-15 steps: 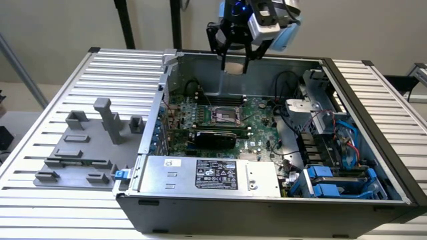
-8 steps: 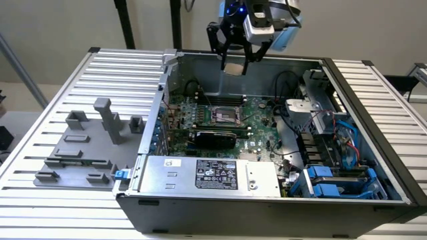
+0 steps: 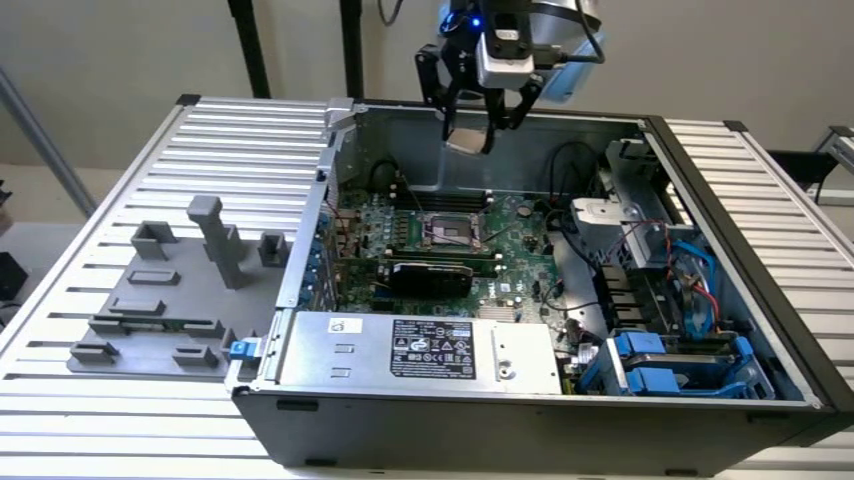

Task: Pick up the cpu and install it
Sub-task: 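Place the cpu into insertion slot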

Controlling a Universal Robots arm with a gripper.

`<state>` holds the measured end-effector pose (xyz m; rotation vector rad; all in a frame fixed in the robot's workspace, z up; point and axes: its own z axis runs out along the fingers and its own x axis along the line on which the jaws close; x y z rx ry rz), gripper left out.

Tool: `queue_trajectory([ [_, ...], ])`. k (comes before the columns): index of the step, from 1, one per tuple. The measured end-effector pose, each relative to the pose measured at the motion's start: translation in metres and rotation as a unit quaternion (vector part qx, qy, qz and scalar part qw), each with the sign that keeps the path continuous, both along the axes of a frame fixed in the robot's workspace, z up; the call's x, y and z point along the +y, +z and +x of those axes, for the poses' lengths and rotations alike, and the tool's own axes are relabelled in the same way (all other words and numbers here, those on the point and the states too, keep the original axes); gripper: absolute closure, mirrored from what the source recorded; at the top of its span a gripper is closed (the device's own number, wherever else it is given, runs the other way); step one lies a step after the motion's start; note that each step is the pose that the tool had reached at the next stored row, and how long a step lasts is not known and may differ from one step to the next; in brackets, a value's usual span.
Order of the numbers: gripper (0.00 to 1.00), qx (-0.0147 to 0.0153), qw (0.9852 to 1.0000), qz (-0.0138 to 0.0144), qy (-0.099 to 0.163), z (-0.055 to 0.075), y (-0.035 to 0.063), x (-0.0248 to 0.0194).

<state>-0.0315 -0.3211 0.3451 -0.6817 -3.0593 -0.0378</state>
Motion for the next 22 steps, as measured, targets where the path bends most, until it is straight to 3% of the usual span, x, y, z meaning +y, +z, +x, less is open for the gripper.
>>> queue_trajectory([
  [5, 0.45, 0.0, 0.999, 0.0, -0.045, 0.0, -0.0027, 0.0],
  [11, 0.45, 0.0, 0.995, 0.0, -0.1, 0.0, -0.0062, 0.0],
  [16, 0.45, 0.0, 0.9894, 0.0, -0.145, 0.0, -0.0091, 0.0],
  [22, 0.45, 0.0, 0.9801, 0.0, -0.198, 0.0, -0.0128, 0.0],
])
